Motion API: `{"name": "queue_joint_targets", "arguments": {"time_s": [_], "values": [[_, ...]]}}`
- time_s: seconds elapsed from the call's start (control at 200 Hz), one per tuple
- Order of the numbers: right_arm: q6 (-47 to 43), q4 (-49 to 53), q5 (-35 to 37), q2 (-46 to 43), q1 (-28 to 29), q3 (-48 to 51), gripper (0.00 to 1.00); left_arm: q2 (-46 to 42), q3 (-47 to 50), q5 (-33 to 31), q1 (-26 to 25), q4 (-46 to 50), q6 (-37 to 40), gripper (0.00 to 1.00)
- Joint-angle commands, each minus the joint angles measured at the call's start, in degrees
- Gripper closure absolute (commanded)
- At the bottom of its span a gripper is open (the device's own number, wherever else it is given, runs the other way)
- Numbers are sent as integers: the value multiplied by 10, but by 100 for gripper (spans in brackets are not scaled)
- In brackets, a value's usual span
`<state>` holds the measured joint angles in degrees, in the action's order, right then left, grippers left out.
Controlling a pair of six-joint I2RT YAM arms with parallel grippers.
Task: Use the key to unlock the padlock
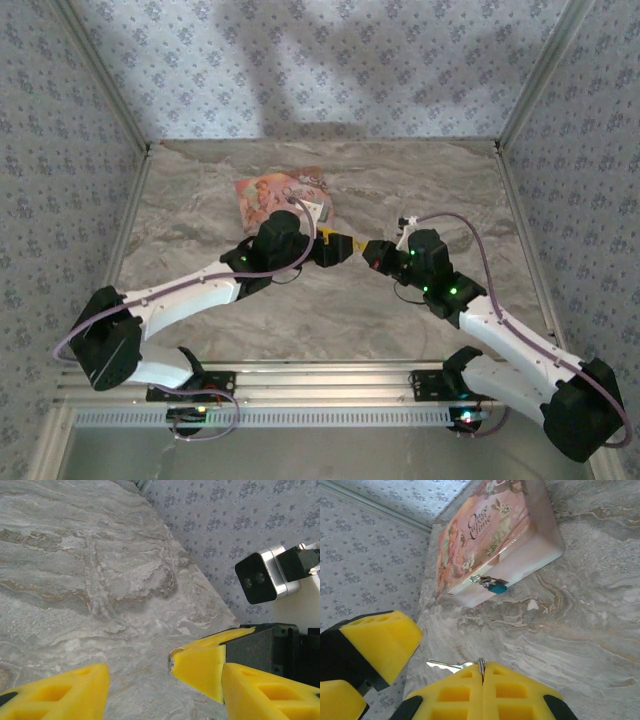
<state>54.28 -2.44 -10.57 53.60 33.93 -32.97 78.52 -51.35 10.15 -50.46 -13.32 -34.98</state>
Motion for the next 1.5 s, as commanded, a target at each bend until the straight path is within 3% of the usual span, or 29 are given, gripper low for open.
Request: {"name": "queue_joint_targets", "arguments": {"time_s": [0.0,0.605,0.974,1.184,1.494], "values": [[8,-10,-3,-7,9,-23,100,10,-23,14,-5,-27,-7,42],[17,-17,5,-7,29,-31,100,26,-26,16,-10,-32,-11,70],[-5,13,2,-9,27,-34,100,1,-21,-19,-9,-4,9,100],[-63,38,-52,-26,-11,-28,78,-51,-13,-10,17,35,44,100],[-210,19,-268,-55,-148,-29,49,-131,-26,147,107,134,118,100]]}}
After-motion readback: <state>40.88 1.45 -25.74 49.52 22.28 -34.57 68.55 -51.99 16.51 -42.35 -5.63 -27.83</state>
